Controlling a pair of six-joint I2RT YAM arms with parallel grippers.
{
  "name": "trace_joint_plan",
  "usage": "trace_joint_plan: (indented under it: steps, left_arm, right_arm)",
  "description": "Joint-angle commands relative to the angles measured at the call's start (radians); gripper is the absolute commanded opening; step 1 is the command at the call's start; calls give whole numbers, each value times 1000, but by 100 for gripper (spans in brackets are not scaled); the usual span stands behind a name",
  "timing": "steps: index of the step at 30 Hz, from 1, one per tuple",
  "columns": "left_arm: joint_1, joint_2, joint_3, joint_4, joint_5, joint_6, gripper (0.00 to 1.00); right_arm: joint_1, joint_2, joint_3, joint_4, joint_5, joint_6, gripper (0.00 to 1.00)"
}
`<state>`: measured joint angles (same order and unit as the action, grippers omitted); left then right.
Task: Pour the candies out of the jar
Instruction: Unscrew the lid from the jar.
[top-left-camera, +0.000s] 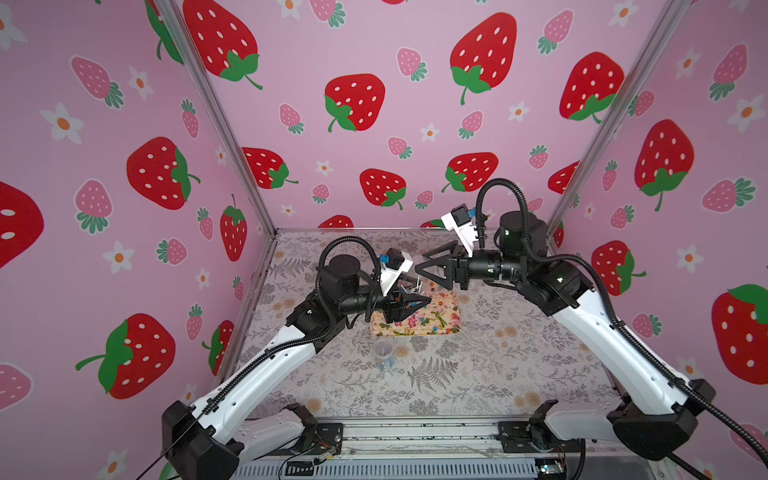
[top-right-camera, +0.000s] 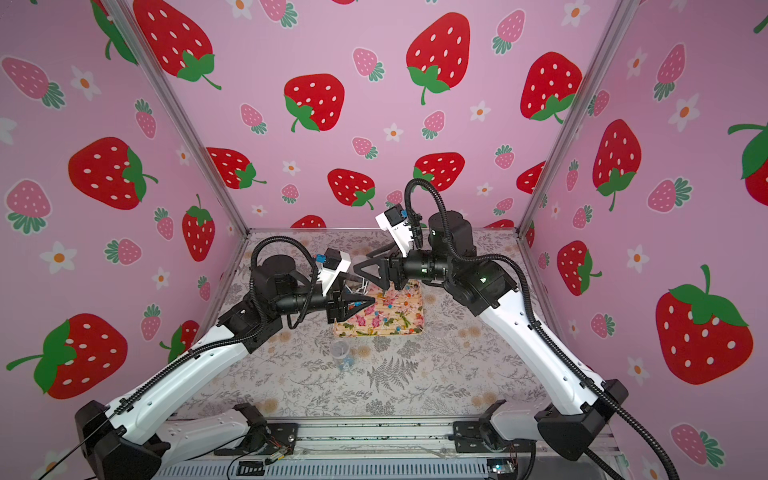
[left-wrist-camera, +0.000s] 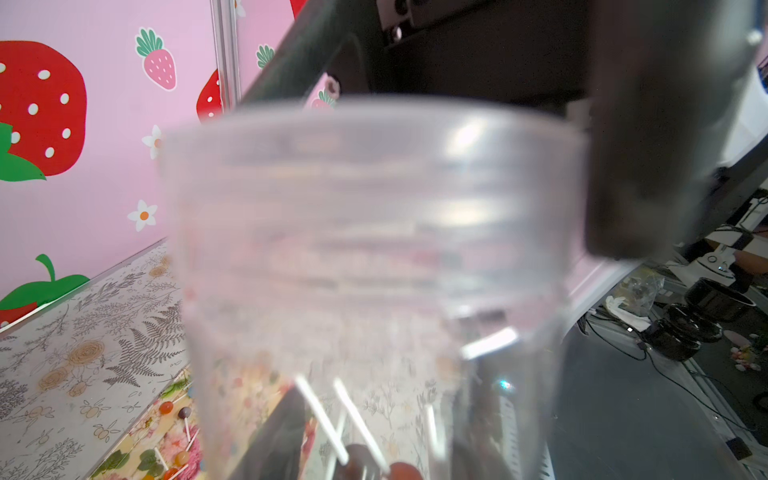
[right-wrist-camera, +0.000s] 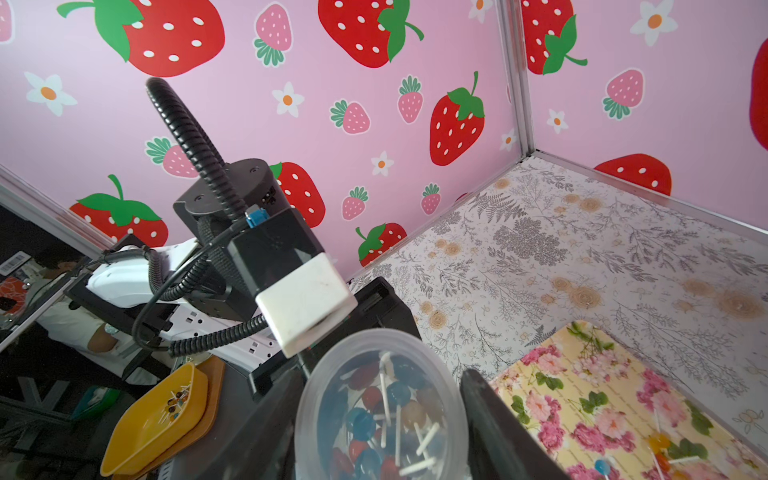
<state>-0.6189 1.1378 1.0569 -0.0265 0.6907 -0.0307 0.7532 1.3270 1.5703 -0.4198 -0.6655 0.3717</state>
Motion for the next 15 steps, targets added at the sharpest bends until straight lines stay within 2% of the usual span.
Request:
trace_joint_plan:
  steps: [1,6,11,15]
  left_arm:
    - [-1,-13,37,28,17,19,38]
    - [-1,-14,43,28,34,15,38]
    - [-1,10,78,1,130,4,39]
    - [-1,23,110,-24,209,-3,39]
  right_arm:
    - [0,18,29,-15,-14,-27,58]
    - [-1,24,36,-19,-93,-113,54]
    - [-72,26,75,14,-426,-342,58]
    - [-101,88,203,-106,-501,-522,60]
